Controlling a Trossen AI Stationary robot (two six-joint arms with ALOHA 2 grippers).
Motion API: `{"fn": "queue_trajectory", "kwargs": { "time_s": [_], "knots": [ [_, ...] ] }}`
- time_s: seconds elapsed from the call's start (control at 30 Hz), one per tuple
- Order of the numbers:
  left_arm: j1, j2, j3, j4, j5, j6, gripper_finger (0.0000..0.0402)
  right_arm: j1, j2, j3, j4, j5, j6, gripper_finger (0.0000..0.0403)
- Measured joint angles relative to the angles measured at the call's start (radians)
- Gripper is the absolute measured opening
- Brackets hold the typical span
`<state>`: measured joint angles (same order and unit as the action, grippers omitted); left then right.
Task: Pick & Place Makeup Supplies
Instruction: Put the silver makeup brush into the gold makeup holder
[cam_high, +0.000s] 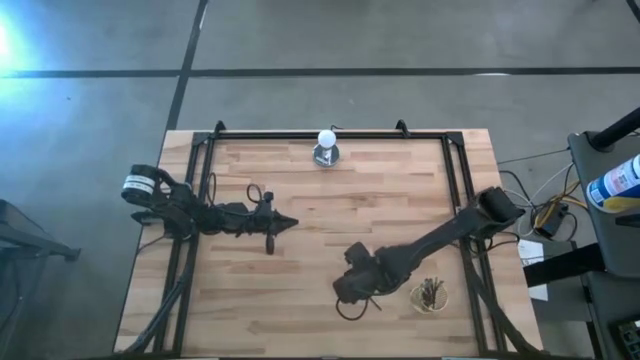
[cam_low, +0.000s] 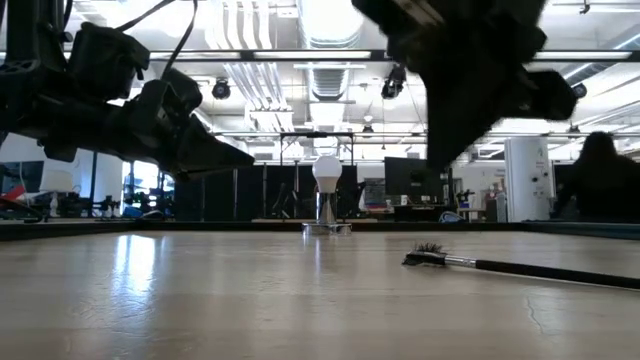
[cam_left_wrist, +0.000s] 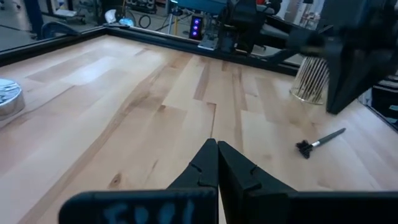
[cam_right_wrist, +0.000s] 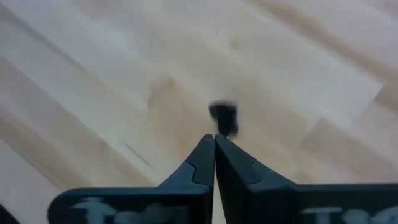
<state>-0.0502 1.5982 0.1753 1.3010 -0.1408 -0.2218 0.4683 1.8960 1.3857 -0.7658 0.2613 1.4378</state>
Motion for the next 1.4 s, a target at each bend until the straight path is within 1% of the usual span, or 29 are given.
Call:
{"fn": "queue_trajectory", "kwargs": {
  "time_s": [0.1, 0.2, 0.37, 0.5, 0.6, 0.83, 0.97, 1.07, 1.13, 1.23, 1.4],
  "knots": [
    [0.0, 0.0, 0.0, 0.005, 0.002, 0.0, 0.0, 0.0, 0.041, 0.0, 0.003, -0.069, -0.009, 0.0022],
    [0.0, 0.0, 0.0, 0.004, 0.002, 0.0, 0.0, 0.001, 0.079, -0.001, 0.004, -0.104, -0.01, 0.0049],
    [0.0, 0.0, 0.0, 0.004, 0.002, 0.0, 0.0, -0.002, 0.121, -0.001, 0.005, -0.104, -0.009, 0.0094],
    [0.0, 0.0, 0.0, 0.003, 0.002, -0.002, 0.0, -0.005, 0.132, -0.001, 0.017, -0.088, -0.023, 0.0107],
    [0.0, 0.0, 0.0, -0.002, 0.002, -0.011, 0.0, -0.006, 0.139, -0.001, 0.022, -0.079, -0.025, 0.0099],
    [0.0, 0.0, 0.001, -0.001, 0.002, -0.023, 0.0, -0.007, 0.178, 0.003, 0.016, -0.092, -0.029, 0.0044],
    [0.0, 0.0, 0.002, -0.001, 0.002, -0.034, 0.0, -0.006, 0.176, 0.003, 0.014, -0.094, -0.037, 0.0021],
    [0.001, 0.0, 0.002, -0.001, 0.002, -0.035, 0.0, -0.005, 0.154, -0.002, 0.009, -0.044, -0.058, 0.0013],
    [0.001, 0.0, 0.002, -0.001, 0.002, -0.035, 0.0, 0.007, 0.128, -0.005, -0.004, 0.038, -0.069, 0.0012],
    [0.002, 0.0, 0.002, -0.001, 0.002, -0.035, 0.0, 0.033, 0.053, -0.003, -0.029, 0.175, -0.073, 0.0011],
    [0.002, 0.0, 0.002, -0.001, 0.002, -0.035, 0.0, 0.108, -0.058, -0.01, -0.1, 0.402, -0.073, 0.001]
  ]
}}
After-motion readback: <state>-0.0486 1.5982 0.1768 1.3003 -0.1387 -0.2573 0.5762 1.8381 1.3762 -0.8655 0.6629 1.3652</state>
